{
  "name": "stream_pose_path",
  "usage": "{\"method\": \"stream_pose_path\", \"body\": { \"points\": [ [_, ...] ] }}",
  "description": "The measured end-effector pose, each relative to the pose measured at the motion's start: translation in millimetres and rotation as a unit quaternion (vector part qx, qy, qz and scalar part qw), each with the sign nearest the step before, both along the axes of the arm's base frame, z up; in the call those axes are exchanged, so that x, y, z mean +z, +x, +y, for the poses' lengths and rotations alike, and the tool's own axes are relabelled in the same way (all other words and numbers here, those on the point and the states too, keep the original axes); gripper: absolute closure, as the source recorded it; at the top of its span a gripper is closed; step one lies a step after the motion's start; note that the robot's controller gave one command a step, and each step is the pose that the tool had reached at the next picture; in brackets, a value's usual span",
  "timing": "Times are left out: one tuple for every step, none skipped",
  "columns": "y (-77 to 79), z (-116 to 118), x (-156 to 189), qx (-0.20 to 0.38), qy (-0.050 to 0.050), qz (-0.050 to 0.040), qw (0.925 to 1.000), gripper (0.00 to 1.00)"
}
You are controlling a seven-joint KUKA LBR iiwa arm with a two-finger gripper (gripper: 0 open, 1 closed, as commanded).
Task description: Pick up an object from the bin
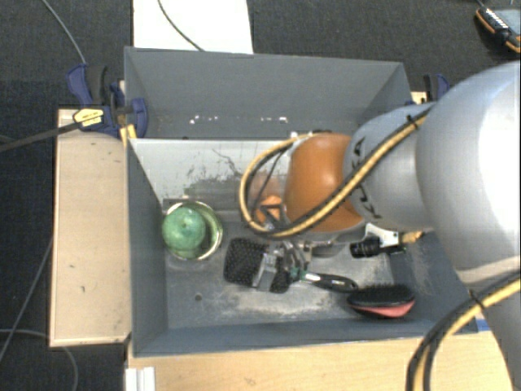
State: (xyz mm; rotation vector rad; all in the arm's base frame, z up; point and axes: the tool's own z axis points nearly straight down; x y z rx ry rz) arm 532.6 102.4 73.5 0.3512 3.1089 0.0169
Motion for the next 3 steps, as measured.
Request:
{"method": "stream_pose_path", "body": {
  "points": [
    [0.3,1,4,-0.001,0.001,-0.0014,1.0000,1.00],
    [-0.4,0,21,-0.001,0.000,-0.0008,1.0000,1.00],
    [-2.0,-1,68,-0.001,0.000,0.0027,1.0000,1.00]
  ]
}}
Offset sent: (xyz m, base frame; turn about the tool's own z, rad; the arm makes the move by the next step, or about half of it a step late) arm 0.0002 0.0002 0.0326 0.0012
